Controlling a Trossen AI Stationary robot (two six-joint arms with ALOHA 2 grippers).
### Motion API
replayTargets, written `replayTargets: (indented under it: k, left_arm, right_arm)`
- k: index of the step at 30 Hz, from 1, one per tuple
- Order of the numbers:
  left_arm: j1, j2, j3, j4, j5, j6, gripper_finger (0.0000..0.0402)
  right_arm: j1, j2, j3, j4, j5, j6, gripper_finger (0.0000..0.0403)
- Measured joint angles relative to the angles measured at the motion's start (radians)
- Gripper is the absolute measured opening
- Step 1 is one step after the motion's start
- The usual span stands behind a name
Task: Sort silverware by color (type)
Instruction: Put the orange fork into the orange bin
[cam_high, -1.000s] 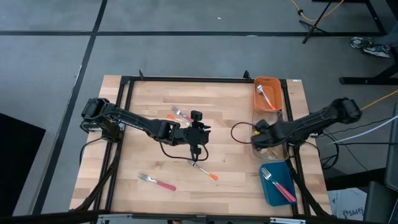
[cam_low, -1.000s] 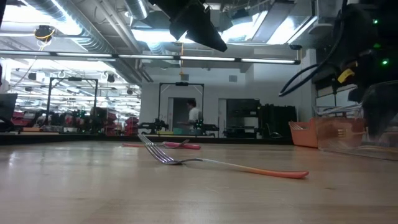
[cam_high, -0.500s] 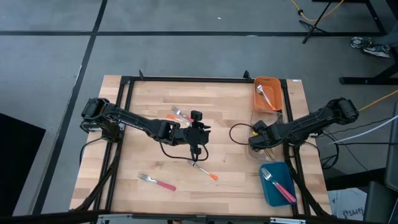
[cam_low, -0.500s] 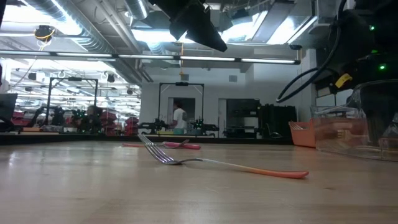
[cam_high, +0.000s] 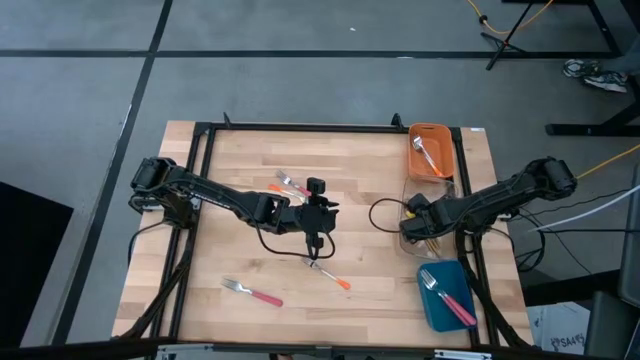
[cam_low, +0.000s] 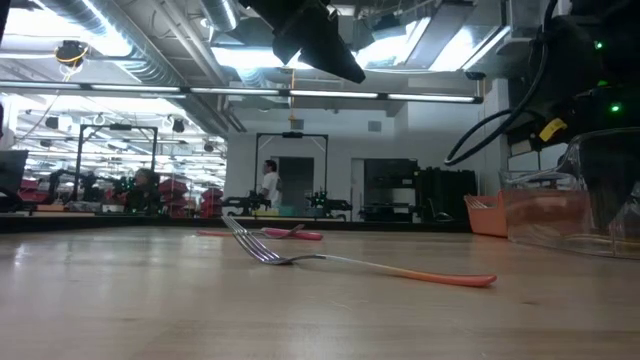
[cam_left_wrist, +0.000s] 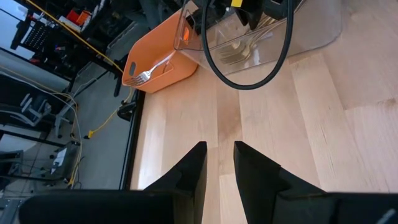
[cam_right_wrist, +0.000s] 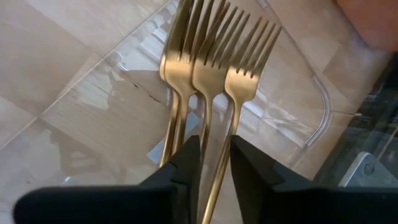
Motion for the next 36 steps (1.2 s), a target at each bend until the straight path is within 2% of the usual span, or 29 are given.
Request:
replayTargets:
  k: [9, 14, 17, 21, 30, 36]
  left_arm:
    - [-0.001, 0.000, 0.000, 0.010, 0.000, -0.004, 0.0074]
    - [-0.002, 0.000, 0.000, 0.023, 0.000, -0.004, 0.0074]
    - [-0.002, 0.000, 0.000, 0.023, 0.000, -0.012, 0.0074]
    - [0.004, -0.005, 0.000, 0.017, 0.006, -0.053, 0.0074]
    - [0.080, -0.048, -0.001, -0.065, 0.130, -0.135, 0.0074]
    - [0.177, -0.062, 0.000, -0.196, 0.298, -0.224, 0.0074]
  right_arm:
    - [0.000, 0.000, 0.000, 0.000, -0.007, 0.000, 0.0090]
    - [0.000, -0.005, 0.004, -0.052, -0.071, -0.004, 0.0090]
    - [0.000, -0.011, 0.034, -0.064, -0.102, -0.030, 0.0090]
    - [0.000, -0.011, 0.106, -0.166, -0.106, -0.055, 0.0090]
    - [0.001, -0.011, 0.355, -0.537, -0.026, -0.057, 0.0090]
    - [0.001, -0.036, 0.511, -0.486, 0.074, -0.174, 0.0090]
